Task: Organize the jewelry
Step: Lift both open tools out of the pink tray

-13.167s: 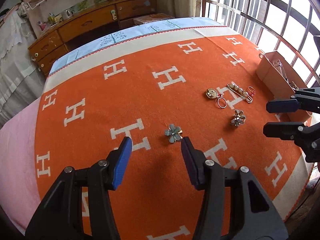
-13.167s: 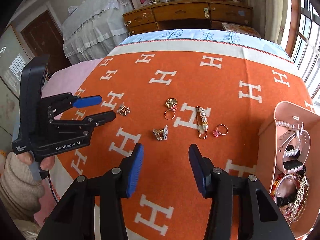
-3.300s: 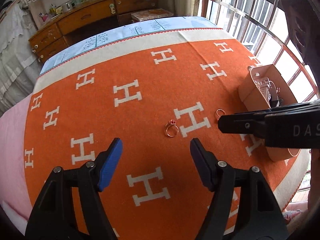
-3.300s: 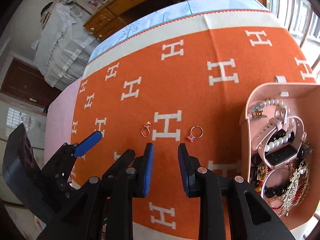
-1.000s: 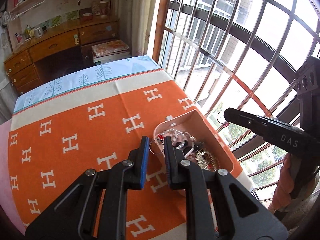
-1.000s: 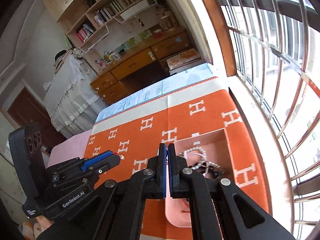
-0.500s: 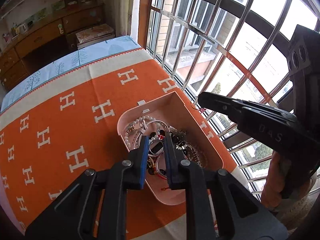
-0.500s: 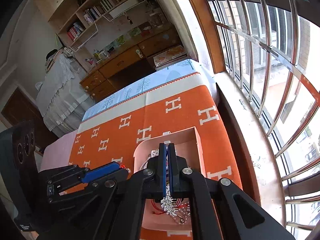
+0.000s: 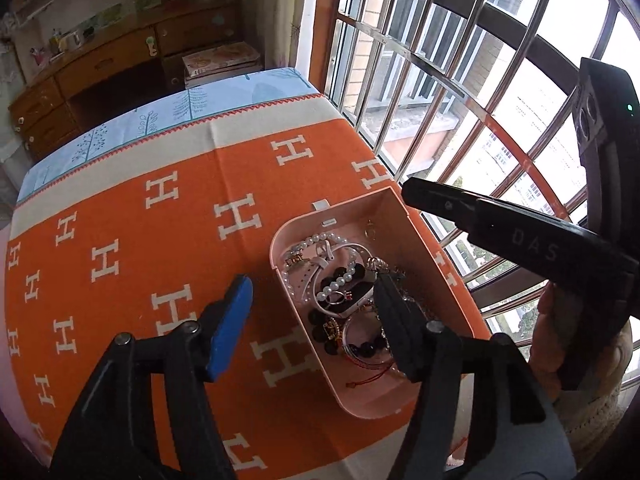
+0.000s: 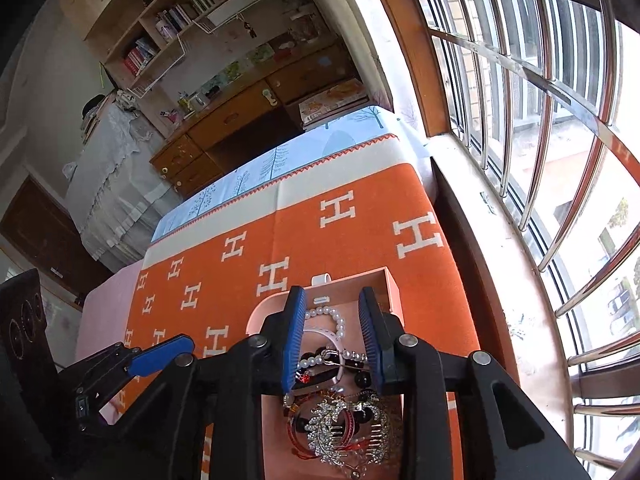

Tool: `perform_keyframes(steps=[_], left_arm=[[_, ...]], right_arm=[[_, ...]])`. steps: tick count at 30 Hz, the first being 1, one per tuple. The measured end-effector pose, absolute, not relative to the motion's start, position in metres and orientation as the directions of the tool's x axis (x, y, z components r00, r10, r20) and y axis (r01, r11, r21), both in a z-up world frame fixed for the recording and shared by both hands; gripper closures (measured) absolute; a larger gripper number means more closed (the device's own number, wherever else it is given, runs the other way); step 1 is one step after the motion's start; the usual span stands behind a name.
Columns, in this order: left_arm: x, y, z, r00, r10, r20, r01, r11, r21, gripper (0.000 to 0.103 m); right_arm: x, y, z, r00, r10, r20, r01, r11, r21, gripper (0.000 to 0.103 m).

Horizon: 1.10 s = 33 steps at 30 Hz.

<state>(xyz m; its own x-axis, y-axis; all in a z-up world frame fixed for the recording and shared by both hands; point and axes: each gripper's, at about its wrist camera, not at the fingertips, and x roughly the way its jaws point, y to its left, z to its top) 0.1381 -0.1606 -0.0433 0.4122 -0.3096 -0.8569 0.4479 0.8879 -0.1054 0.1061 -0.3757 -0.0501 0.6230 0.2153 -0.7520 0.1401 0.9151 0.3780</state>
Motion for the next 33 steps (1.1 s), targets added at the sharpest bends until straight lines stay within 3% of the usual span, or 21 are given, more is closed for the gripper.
perform_keyframes(steps=[18, 23, 27, 33], left_arm=[[0.101, -0.097, -0.008, 0.579, -0.172, -0.797, 0.243, 0.970, -0.033, 0.042], [0.081, -0.080, -0.007, 0.610, -0.125, -0.782, 0.191, 0.982, -0.008, 0.030], [0.061, -0.070, -0.007, 0.642, -0.074, -0.763, 0.157, 0.987, 0.037, 0.029], [0.033, -0.050, -0.007, 0.668, -0.016, -0.744, 0.093, 0.994, 0.062, 0.029]], right_arm=[[0.055, -0.324, -0.012, 0.683, 0.181, -0.707, 0.019, 0.964, 0.265, 0.075], [0.033, -0.309, -0.010, 0.677, 0.198, -0.709, -0.021, 0.968, 0.251, 0.075], [0.010, -0.297, -0.012, 0.672, 0.230, -0.704, -0.052, 0.963, 0.265, 0.065], [-0.026, -0.279, -0.021, 0.671, 0.238, -0.702, -0.068, 0.963, 0.260, 0.064]])
